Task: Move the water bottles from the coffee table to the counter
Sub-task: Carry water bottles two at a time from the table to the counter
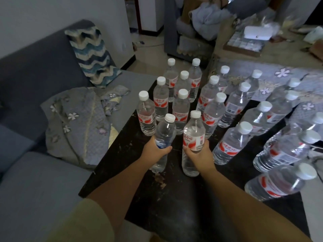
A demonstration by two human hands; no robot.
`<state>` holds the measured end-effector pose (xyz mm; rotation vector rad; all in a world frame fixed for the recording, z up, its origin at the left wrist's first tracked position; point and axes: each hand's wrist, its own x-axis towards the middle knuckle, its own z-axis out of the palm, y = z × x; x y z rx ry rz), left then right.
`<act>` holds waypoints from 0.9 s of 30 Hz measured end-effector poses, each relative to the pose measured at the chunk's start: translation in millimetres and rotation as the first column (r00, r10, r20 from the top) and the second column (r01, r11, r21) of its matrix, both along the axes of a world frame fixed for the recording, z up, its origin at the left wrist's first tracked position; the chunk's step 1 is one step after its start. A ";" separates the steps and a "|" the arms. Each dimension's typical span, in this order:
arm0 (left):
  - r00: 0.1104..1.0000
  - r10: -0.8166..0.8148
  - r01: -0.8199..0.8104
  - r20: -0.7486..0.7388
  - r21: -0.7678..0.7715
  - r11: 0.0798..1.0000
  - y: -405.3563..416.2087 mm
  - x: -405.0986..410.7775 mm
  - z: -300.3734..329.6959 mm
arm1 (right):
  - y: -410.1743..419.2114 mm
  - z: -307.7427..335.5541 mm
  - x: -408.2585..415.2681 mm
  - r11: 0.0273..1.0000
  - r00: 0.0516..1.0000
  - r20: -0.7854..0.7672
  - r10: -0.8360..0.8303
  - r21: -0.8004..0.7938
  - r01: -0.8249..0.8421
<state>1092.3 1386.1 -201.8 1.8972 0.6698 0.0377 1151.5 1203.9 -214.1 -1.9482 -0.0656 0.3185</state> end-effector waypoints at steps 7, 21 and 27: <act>0.999 -0.015 0.013 -0.041 -0.035 0.999 -13.1 -16.8 27.6 | -15.5 40.3 -12.2 0.996 0.994 0.061 0.089 -0.028 -0.087; 0.888 -0.437 0.430 0.147 0.076 0.900 -52.3 26.6 146.4 | -79.3 167.2 -55.6 0.955 0.889 0.351 -0.296 0.118 0.272; 0.760 -0.613 0.598 0.215 0.138 0.790 -116.2 38.8 197.6 | -144.6 209.7 -86.5 0.856 0.755 0.415 -0.507 0.137 0.499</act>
